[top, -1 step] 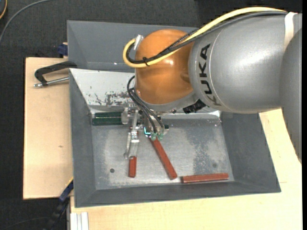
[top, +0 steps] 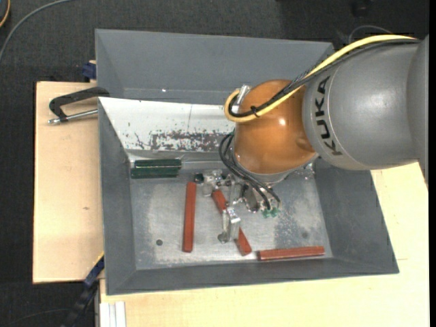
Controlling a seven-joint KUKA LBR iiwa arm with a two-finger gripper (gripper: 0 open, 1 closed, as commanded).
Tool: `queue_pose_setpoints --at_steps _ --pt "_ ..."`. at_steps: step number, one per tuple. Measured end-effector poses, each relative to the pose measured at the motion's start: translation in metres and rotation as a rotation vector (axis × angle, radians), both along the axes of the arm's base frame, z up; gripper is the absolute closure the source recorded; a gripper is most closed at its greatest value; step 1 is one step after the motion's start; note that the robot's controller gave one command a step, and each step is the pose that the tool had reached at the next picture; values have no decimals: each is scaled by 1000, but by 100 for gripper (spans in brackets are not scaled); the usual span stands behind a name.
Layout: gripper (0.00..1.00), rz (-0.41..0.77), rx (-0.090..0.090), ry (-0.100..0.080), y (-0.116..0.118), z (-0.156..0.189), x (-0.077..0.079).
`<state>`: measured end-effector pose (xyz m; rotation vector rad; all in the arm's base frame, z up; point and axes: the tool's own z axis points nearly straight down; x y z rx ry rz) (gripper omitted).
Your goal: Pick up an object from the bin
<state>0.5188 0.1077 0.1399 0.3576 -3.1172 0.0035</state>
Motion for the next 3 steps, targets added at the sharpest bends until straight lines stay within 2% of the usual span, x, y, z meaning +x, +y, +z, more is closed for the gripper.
queue_pose_setpoints --at_steps 1,2,3 --pt "0 550 7 -5 62 -71 18" --pt "100 546 6 -6 61 -69 19" --pt "100 571 5 -18 56 79 32"
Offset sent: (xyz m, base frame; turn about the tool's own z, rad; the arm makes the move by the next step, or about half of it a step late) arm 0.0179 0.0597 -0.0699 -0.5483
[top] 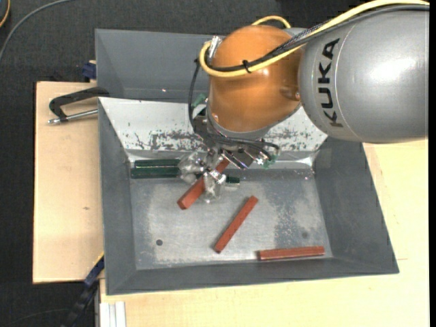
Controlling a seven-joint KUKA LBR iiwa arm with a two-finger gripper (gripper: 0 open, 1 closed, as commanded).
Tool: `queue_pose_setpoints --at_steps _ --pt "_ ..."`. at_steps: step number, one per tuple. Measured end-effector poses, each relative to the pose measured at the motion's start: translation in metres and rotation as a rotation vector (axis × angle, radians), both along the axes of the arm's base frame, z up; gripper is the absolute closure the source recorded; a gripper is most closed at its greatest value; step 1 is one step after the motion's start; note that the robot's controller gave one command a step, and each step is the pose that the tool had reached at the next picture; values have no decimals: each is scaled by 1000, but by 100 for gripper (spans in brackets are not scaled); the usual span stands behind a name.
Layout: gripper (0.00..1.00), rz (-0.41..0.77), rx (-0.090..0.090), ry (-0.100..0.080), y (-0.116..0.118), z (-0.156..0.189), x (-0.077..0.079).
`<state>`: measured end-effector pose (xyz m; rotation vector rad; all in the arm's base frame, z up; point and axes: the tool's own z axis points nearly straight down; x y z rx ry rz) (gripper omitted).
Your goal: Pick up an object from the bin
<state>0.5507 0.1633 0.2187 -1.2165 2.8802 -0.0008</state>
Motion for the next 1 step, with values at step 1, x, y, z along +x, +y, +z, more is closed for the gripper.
queue_pose_setpoints --at_steps 1 --pt "100 125 2 0 54 67 39"
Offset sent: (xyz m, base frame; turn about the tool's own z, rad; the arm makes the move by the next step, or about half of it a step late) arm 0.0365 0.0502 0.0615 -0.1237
